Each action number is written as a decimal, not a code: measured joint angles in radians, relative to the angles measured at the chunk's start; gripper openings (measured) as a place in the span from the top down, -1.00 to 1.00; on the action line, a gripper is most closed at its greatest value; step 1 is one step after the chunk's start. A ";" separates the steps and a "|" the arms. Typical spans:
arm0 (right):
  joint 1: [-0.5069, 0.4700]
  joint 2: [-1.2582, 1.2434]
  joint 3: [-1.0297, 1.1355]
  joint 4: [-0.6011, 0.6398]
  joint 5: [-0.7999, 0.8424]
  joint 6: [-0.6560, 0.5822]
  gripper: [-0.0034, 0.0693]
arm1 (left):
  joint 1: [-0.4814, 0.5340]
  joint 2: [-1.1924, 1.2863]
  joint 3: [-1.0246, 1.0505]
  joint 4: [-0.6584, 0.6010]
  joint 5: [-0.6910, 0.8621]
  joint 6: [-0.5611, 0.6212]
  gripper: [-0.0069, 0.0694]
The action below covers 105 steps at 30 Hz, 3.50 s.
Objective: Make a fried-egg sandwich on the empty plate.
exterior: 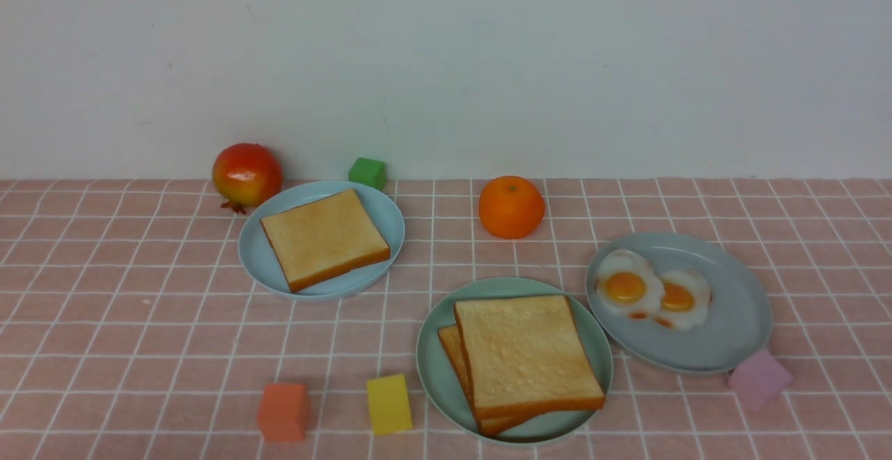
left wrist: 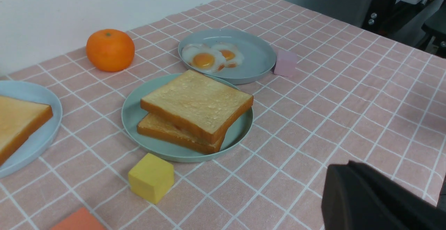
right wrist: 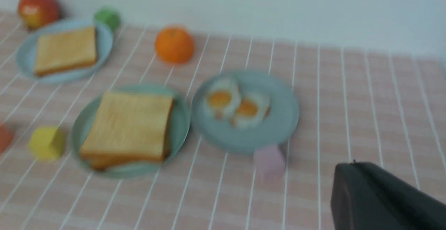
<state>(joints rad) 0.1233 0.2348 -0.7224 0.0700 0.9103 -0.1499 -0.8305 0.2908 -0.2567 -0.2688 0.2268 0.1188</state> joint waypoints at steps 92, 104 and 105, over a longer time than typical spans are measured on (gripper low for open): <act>-0.031 -0.248 0.745 -0.029 -0.516 0.150 0.78 | 0.706 -0.300 0.279 0.120 0.120 -0.427 0.79; -0.031 -0.248 0.745 -0.029 -0.516 0.150 0.73 | 0.706 -0.300 0.279 0.120 0.121 -0.427 0.79; -0.031 -0.248 0.745 -0.029 -0.516 0.150 0.73 | 0.706 -0.300 0.279 0.120 0.121 -0.427 0.79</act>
<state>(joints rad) 0.0926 -0.0131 0.0229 0.0406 0.3940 0.0000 -0.1249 -0.0094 0.0219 -0.1489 0.3481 -0.3079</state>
